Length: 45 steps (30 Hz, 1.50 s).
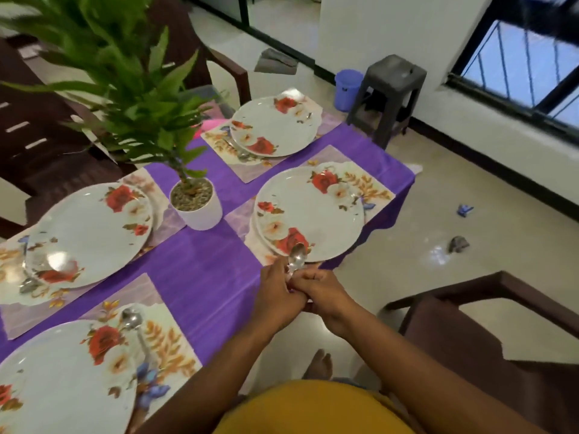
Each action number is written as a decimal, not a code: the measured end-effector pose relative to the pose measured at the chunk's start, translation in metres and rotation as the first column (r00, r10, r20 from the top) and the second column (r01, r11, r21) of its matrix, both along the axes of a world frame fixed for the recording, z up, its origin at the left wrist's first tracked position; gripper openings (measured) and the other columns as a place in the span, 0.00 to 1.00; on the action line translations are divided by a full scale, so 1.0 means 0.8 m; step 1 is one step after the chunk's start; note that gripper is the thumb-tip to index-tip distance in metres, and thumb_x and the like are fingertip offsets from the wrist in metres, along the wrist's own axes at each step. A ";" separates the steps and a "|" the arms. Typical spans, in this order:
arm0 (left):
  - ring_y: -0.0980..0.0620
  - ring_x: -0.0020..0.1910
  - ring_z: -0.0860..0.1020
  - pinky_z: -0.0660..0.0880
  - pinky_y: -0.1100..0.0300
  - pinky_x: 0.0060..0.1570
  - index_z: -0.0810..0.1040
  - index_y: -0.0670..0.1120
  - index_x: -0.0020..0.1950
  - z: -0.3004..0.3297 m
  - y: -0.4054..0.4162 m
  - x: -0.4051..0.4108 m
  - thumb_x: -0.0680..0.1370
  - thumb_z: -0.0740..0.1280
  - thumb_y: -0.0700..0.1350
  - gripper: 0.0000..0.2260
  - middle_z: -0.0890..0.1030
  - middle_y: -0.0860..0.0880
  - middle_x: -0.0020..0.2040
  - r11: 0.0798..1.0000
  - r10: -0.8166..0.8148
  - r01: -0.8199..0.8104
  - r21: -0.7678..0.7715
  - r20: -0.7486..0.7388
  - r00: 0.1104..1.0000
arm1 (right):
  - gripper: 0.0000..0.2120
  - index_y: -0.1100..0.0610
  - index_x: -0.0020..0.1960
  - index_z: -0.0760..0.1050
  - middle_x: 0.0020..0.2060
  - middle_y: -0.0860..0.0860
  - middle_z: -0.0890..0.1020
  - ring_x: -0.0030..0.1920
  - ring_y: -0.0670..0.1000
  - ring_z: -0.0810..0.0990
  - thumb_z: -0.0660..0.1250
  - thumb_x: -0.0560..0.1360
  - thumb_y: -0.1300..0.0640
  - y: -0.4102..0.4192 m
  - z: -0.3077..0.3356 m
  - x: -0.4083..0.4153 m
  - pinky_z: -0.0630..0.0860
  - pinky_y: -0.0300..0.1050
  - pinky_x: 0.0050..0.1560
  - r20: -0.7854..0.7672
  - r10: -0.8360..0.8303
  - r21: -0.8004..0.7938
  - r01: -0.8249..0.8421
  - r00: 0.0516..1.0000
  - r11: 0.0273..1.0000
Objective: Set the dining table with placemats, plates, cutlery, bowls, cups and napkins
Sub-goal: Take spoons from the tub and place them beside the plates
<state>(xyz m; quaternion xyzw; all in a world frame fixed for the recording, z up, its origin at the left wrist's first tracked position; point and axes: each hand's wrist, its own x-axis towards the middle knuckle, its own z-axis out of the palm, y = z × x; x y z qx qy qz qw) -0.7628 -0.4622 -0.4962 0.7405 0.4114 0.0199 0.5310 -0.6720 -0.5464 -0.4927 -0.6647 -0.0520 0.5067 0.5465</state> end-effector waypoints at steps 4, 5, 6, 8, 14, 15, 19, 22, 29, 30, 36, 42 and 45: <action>0.51 0.64 0.78 0.83 0.55 0.57 0.67 0.58 0.76 0.007 -0.021 0.058 0.75 0.74 0.42 0.32 0.72 0.53 0.70 0.998 -0.027 0.029 -0.064 0.025 0.999 | 0.06 0.61 0.48 0.86 0.43 0.57 0.87 0.45 0.54 0.87 0.73 0.79 0.59 -0.022 -0.001 0.070 0.83 0.47 0.45 0.035 -0.009 -0.035 0.010 0.999 0.999; 0.51 0.65 0.77 0.83 0.56 0.56 0.66 0.57 0.76 0.008 -0.022 0.069 0.77 0.73 0.41 0.32 0.71 0.53 0.71 0.996 -0.041 0.042 -0.080 0.019 0.999 | 0.06 0.60 0.48 0.86 0.44 0.58 0.87 0.46 0.57 0.87 0.73 0.79 0.58 -0.026 -0.001 0.086 0.84 0.48 0.46 0.055 -0.011 -0.040 0.014 0.998 0.999; 0.50 0.65 0.77 0.83 0.59 0.53 0.66 0.56 0.77 0.008 -0.021 0.079 0.77 0.73 0.39 0.32 0.71 0.52 0.72 0.995 -0.048 0.048 -0.092 0.007 0.999 | 0.06 0.60 0.49 0.86 0.45 0.58 0.87 0.47 0.58 0.87 0.73 0.79 0.57 -0.029 0.000 0.102 0.84 0.48 0.45 0.075 -0.018 -0.051 0.022 0.997 0.998; 0.48 0.64 0.78 0.83 0.58 0.50 0.67 0.54 0.76 0.007 -0.015 0.095 0.77 0.74 0.38 0.31 0.73 0.51 0.71 0.995 -0.035 0.033 -0.097 -0.013 0.999 | 0.06 0.60 0.49 0.85 0.43 0.55 0.88 0.47 0.57 0.87 0.73 0.79 0.57 -0.032 0.003 0.130 0.85 0.47 0.43 0.127 -0.026 -0.094 0.038 0.992 0.995; 0.49 0.71 0.73 0.73 0.53 0.70 0.70 0.51 0.76 -0.018 0.021 0.143 0.77 0.75 0.47 0.28 0.72 0.51 0.75 0.993 -0.056 0.070 0.095 -0.143 0.988 | 0.04 0.59 0.49 0.85 0.45 0.54 0.88 0.47 0.57 0.87 0.72 0.78 0.65 -0.027 0.003 0.213 0.85 0.48 0.44 0.183 0.019 -0.192 0.017 0.983 0.981; 0.49 0.72 0.72 0.71 0.54 0.71 0.69 0.52 0.76 -0.024 0.028 0.153 0.78 0.75 0.48 0.28 0.71 0.51 0.76 0.988 -0.064 0.087 0.128 -0.169 0.984 | 0.05 0.58 0.50 0.85 0.46 0.54 0.87 0.47 0.57 0.87 0.72 0.77 0.65 -0.024 0.001 0.225 0.85 0.47 0.43 0.192 0.042 -0.206 -0.001 0.980 0.978; 0.46 0.78 0.65 0.64 0.49 0.77 0.65 0.52 0.79 -0.051 0.061 0.199 0.77 0.74 0.57 0.33 0.65 0.51 0.80 0.956 -0.105 0.170 0.237 -0.264 0.959 | 0.07 0.59 0.50 0.85 0.48 0.54 0.86 0.49 0.56 0.86 0.71 0.78 0.67 -0.008 -0.005 0.277 0.85 0.44 0.43 0.233 0.089 -0.257 -0.028 0.968 0.966; 0.43 0.81 0.58 0.61 0.44 0.78 0.59 0.53 0.82 -0.067 0.078 0.226 0.77 0.72 0.62 0.38 0.58 0.49 0.83 0.928 -0.121 0.243 0.282 -0.390 0.913 | 0.07 0.59 0.50 0.85 0.51 0.54 0.85 0.50 0.57 0.85 0.70 0.78 0.68 0.006 -0.010 0.312 0.83 0.42 0.40 0.264 0.135 -0.299 -0.052 0.955 0.953; 0.38 0.82 0.53 0.58 0.42 0.79 0.56 0.54 0.81 -0.084 0.087 0.265 0.75 0.71 0.65 0.40 0.51 0.45 0.84 0.848 -0.129 0.383 0.367 -0.557 0.821 | 0.11 0.54 0.44 0.84 0.43 0.53 0.86 0.43 0.55 0.86 0.71 0.75 0.69 0.044 -0.031 0.404 0.86 0.54 0.43 0.429 0.312 -0.399 -0.132 0.848 0.908; 0.38 0.82 0.54 0.59 0.42 0.79 0.56 0.54 0.81 -0.084 0.087 0.268 0.75 0.70 0.66 0.40 0.52 0.45 0.84 0.843 -0.116 0.385 0.376 -0.572 0.812 | 0.12 0.53 0.42 0.84 0.41 0.51 0.86 0.43 0.54 0.86 0.72 0.73 0.69 0.049 -0.034 0.415 0.86 0.56 0.44 0.452 0.337 -0.418 -0.138 0.826 0.898; 0.40 0.81 0.59 0.64 0.45 0.77 0.55 0.51 0.81 -0.086 0.078 0.286 0.75 0.70 0.65 0.42 0.56 0.44 0.83 0.822 -0.040 0.385 0.419 -0.633 0.773 | 0.09 0.58 0.46 0.84 0.39 0.49 0.84 0.40 0.49 0.81 0.69 0.73 0.70 0.097 -0.048 0.480 0.81 0.44 0.40 0.496 0.494 -0.453 -0.272 0.714 0.849; 0.39 0.77 0.64 0.74 0.45 0.66 0.60 0.51 0.78 -0.072 0.068 0.305 0.72 0.76 0.60 0.41 0.60 0.46 0.81 0.849 0.065 0.316 0.424 -0.676 0.734 | 0.16 0.51 0.37 0.82 0.36 0.44 0.82 0.42 0.49 0.81 0.67 0.71 0.71 0.145 -0.080 0.509 0.77 0.42 0.45 0.419 0.646 -0.480 -0.449 0.638 0.754; 0.39 0.77 0.63 0.75 0.45 0.66 0.56 0.51 0.80 -0.074 0.063 0.314 0.75 0.76 0.56 0.41 0.55 0.47 0.83 0.880 0.079 0.272 0.388 -0.686 0.723 | 0.12 0.55 0.41 0.84 0.40 0.46 0.84 0.46 0.49 0.82 0.67 0.72 0.70 0.164 -0.094 0.513 0.78 0.42 0.49 0.430 0.688 -0.472 -0.503 0.585 0.724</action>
